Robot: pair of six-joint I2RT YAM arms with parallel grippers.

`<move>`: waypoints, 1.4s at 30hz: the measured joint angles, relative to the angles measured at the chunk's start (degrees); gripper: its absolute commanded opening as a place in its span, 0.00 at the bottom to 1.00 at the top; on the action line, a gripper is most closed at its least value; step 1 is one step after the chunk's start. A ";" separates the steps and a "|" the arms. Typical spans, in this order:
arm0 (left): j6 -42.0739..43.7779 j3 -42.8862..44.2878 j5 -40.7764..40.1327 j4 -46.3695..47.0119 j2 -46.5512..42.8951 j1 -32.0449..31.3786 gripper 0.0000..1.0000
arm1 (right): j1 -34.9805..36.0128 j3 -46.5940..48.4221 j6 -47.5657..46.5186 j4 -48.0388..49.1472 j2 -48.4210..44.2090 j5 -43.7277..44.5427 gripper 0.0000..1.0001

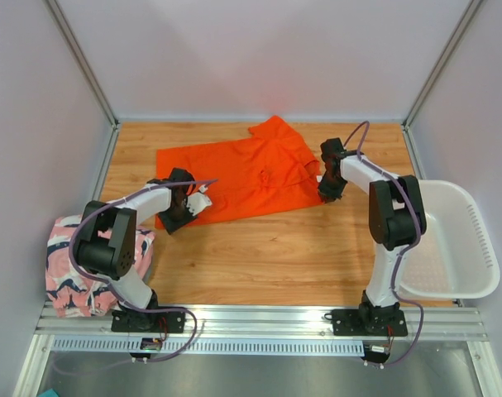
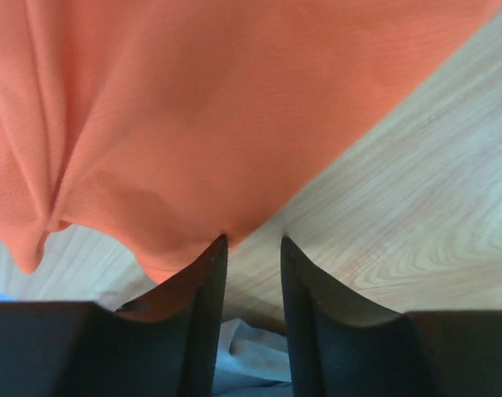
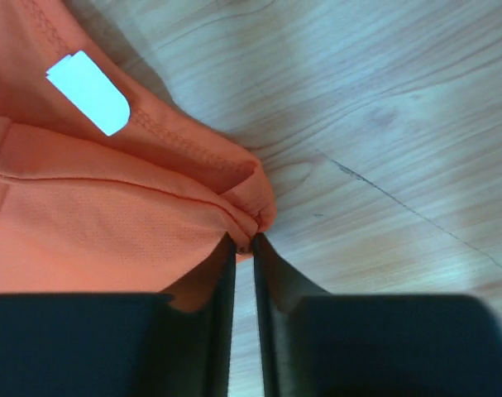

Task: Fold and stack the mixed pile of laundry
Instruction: Fold the T-shirt.

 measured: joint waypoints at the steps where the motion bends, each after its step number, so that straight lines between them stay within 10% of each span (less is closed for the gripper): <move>1: 0.35 -0.28 -0.57 0.55 0.00 -0.09 0.26 | -0.07 -0.37 0.46 0.81 -0.15 -0.50 0.04; 5: 0.48 -1.60 -1.05 2.25 -0.57 -0.15 0.00 | -0.24 -4.28 1.57 3.91 -2.75 -0.94 0.00; 21: 0.20 -6.91 5.14 -7.19 -14.36 -0.04 0.00 | 3.54 -32.02 5.79 -3.48 -30.93 2.86 0.00; 24: 0.17 -7.69 6.21 -9.90 -14.56 -0.04 0.00 | 4.17 -35.15 5.77 -4.44 -34.82 2.69 0.14; 28: 0.76 -5.49 9.88 -16.55 -14.43 -0.04 0.31 | 4.35 -35.69 5.03 -6.01 -36.30 2.05 0.48; 42: -12.52 36.24 16.63 -18.34 -1.53 1.55 0.57 | 3.91 -4.50 -5.05 -14.27 -30.60 -7.91 0.56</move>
